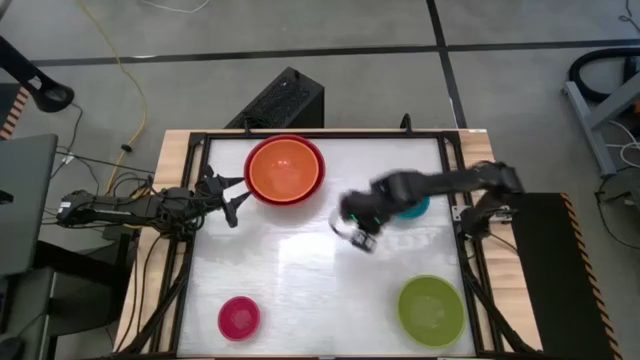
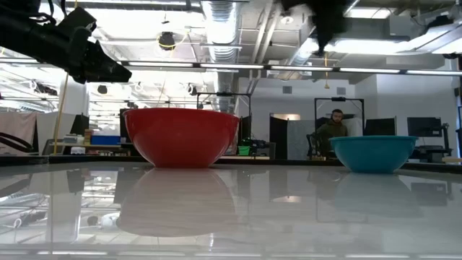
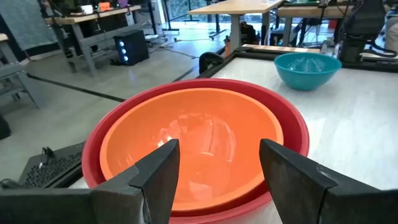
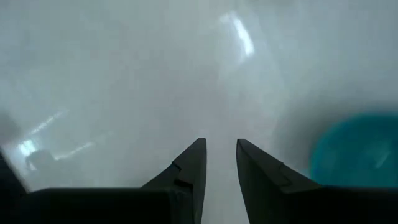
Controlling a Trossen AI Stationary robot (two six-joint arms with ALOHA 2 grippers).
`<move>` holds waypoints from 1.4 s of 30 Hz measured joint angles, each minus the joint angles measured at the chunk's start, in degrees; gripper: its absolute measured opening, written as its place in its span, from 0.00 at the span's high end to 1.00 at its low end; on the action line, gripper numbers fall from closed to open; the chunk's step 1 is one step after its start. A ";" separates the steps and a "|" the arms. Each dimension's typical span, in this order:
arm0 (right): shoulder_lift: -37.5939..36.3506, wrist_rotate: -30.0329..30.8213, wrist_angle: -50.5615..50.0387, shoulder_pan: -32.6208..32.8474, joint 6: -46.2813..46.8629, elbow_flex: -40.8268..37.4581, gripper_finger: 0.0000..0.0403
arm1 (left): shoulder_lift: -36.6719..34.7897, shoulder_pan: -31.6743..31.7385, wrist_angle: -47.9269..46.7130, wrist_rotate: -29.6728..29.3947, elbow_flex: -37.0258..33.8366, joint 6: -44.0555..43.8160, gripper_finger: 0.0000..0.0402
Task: Nest bowls inside each other
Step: Stack the green bowl on top of the orange bowl
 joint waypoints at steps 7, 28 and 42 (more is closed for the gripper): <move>-7.85 -0.10 5.14 16.27 21.93 -15.51 0.62 | 0.01 0.00 -0.39 0.02 -0.02 -0.03 0.47; -5.89 -16.25 1.89 27.88 24.25 -28.55 0.29 | 0.01 0.00 -2.19 -0.04 -0.04 -1.51 0.47; -5.91 -16.50 12.13 26.69 17.36 -36.90 0.45 | 0.01 0.00 -2.41 -0.07 -0.04 -1.53 0.47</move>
